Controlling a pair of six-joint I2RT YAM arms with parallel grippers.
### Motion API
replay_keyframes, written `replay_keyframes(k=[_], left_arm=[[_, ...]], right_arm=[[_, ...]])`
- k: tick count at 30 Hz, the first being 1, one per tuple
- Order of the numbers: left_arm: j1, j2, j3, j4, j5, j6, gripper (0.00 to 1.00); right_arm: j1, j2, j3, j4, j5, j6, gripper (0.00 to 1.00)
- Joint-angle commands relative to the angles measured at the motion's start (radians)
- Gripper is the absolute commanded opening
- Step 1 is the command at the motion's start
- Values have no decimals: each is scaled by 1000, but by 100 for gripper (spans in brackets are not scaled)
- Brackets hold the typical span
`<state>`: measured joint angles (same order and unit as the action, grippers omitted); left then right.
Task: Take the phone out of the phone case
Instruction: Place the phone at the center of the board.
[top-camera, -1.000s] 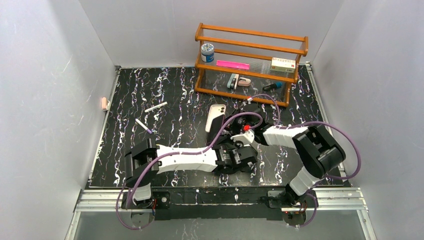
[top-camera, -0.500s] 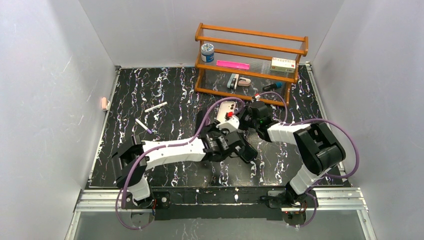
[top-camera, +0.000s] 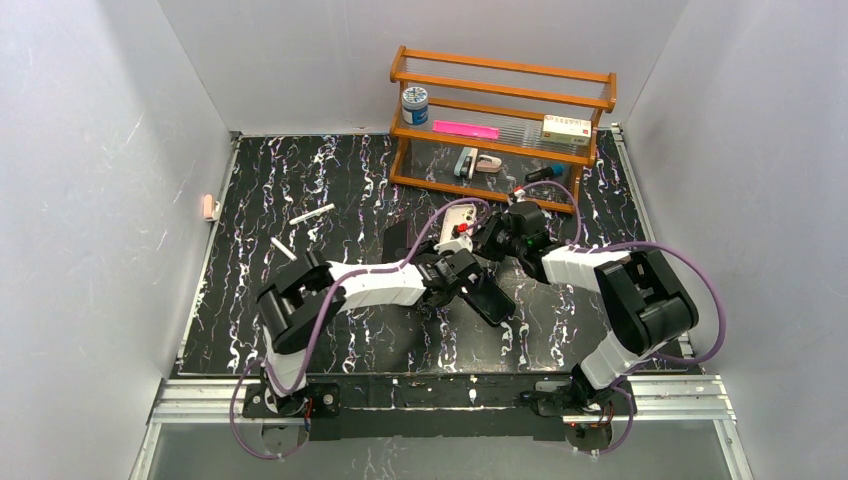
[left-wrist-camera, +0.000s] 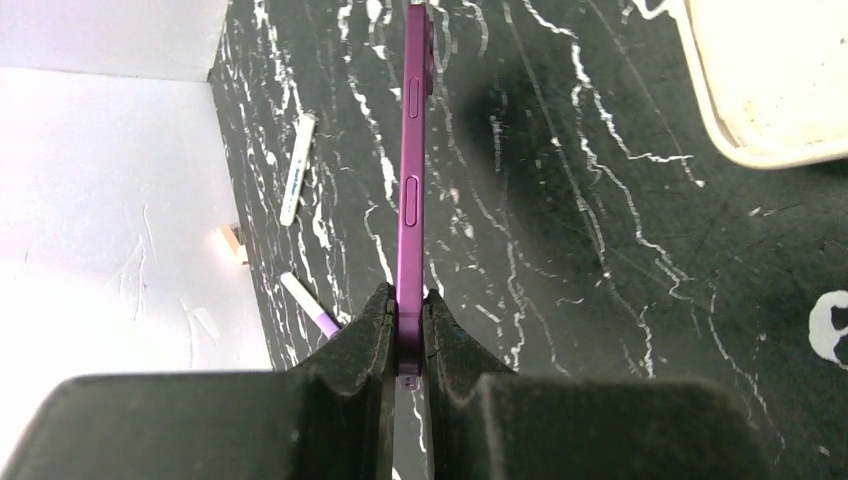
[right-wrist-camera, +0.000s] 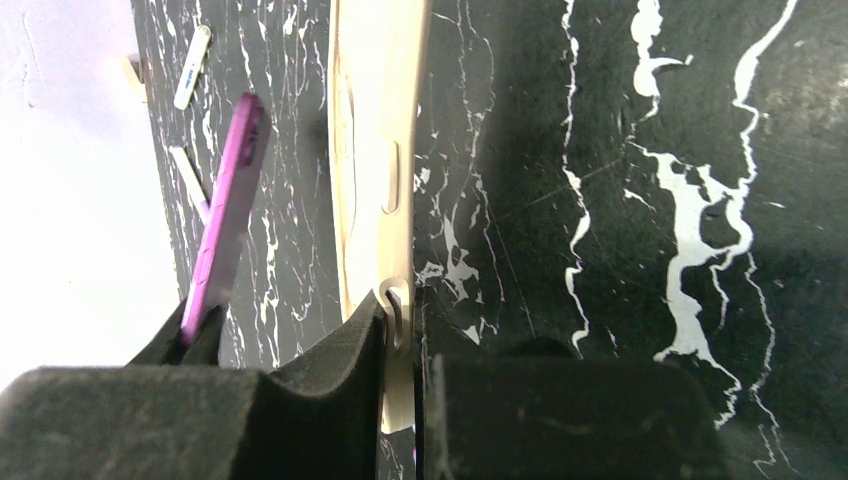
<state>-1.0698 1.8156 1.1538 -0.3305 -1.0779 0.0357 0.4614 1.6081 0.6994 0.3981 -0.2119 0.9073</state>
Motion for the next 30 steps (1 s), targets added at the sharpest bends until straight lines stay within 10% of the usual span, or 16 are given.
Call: replay_keyframes(k=[1, 30], left_arm=[[31, 60, 34, 71, -24, 62, 0], [98, 146, 62, 7, 89, -81, 64]], right_arm=[[-21, -47, -19, 24, -41, -37, 1], [-41, -53, 17, -28, -110, -94, 1]])
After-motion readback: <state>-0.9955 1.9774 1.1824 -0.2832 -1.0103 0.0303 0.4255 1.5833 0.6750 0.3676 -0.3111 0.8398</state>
